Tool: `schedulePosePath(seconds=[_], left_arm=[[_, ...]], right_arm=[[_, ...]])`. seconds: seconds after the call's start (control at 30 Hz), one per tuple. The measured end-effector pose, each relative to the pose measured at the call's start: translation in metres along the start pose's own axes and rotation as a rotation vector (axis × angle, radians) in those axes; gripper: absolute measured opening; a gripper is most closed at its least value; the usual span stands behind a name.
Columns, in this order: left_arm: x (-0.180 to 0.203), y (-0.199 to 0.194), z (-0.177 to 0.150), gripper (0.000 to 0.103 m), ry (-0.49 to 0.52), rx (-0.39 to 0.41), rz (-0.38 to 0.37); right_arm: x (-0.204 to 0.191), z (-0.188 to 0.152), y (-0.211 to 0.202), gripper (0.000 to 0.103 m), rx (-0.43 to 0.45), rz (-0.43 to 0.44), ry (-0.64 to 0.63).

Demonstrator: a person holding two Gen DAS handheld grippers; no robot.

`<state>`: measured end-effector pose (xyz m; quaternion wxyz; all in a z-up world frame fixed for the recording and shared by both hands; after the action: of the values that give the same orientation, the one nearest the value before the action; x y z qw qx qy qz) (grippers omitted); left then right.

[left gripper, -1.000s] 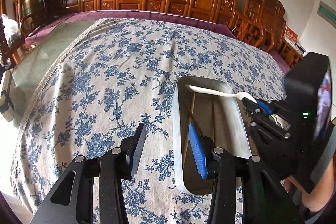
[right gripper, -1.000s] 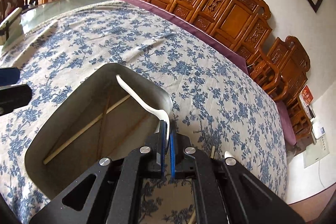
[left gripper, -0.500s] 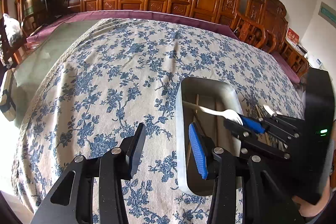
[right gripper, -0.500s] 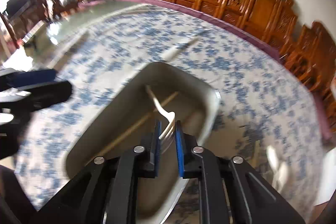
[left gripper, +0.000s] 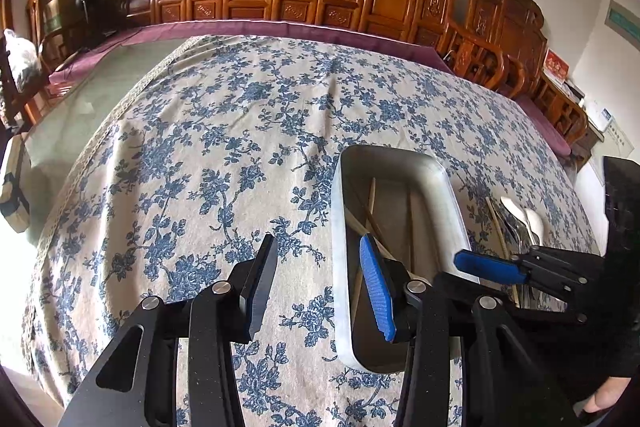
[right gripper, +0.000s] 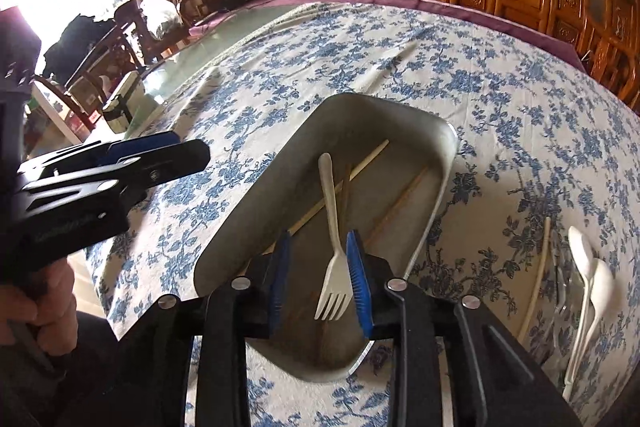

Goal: Organize utensils
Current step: 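Lower the white fork into the grey tray and open the right gripper, then move both open grippers back toward the utensil pile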

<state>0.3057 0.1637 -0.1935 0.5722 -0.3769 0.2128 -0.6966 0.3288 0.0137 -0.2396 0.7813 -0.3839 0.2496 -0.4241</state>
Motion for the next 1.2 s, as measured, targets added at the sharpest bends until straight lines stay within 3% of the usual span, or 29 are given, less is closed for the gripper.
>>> schedulePosePath(seconds=[0.17,0.63,0.73,0.8,1.2], left_arm=[[0.009,0.003,-0.002,0.041,0.019,-0.007,0.000],[0.073,0.012,-0.007,0.041,0.140,-0.010,-0.045],[0.089,0.016,-0.009,0.049,0.161,-0.011,-0.058],[0.101,0.017,-0.011,0.055,0.184,-0.008,-0.062],[0.167,0.031,-0.036,0.060,0.311,-0.014,-0.091]], right_arm=[[0.018,-0.014,-0.021,0.032,0.033,-0.019,0.001],[0.103,-0.064,-0.088,0.032,0.094,-0.181,0.050],[0.129,-0.079,-0.102,0.032,0.099,-0.237,0.081],[0.142,-0.087,-0.106,0.032,0.099,-0.255,0.110],[0.188,-0.133,-0.100,0.031,0.036,-0.352,0.135]])
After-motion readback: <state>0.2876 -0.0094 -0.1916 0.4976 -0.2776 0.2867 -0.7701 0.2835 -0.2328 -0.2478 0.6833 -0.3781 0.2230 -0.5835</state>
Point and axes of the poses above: each gripper's, at about its wrist camera, not at the fingertips, and y roughly the way its jaws point, x to its right, z to its top, the point moved 6 cm from there along y, roughly the way its jaws point, and after that the axes turned 10 degrees about -z, right-handed, at the moved point
